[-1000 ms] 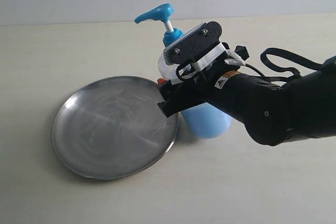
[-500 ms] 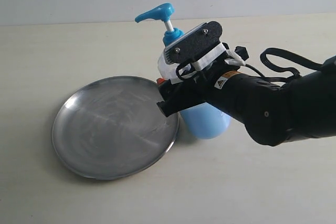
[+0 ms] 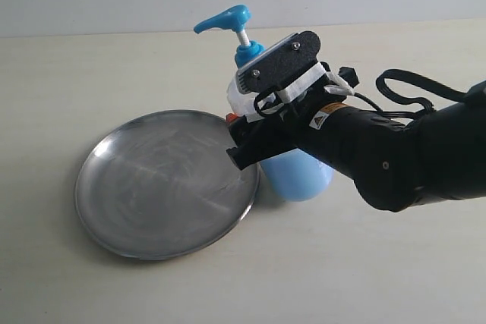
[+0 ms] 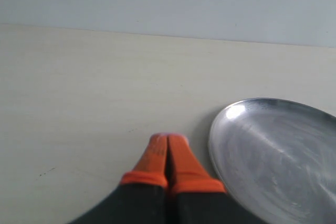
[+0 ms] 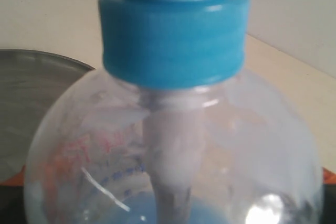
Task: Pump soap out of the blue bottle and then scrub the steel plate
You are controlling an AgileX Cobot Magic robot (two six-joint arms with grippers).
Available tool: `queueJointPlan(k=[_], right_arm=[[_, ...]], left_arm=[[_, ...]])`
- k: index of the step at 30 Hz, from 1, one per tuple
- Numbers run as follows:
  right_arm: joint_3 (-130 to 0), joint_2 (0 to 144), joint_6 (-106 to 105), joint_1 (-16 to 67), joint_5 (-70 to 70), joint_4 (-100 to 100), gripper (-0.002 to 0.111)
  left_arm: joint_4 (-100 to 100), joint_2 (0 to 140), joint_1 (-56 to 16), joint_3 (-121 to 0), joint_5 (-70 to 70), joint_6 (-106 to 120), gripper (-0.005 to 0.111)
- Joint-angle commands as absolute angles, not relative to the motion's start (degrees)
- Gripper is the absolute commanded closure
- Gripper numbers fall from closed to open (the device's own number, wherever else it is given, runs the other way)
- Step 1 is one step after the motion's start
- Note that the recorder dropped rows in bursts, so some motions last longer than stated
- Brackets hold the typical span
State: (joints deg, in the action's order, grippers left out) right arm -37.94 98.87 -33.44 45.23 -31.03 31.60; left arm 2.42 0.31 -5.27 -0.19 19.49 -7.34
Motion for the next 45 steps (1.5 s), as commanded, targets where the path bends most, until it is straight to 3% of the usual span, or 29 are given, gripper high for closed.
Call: queueJointPlan(k=[1, 45], right_arm=[[-37.74, 99.72, -32.82, 45.29, -28.63, 31.04, 0.108], [-37.74, 99.72, -32.72, 45.29, -29.81, 26.97, 0.108]], left_arm=[[2.16, 0.0, -5.05, 0.0, 19.03, -7.2, 0.107], [2.16, 0.0, -5.05, 0.0, 19.03, -7.2, 0.107]])
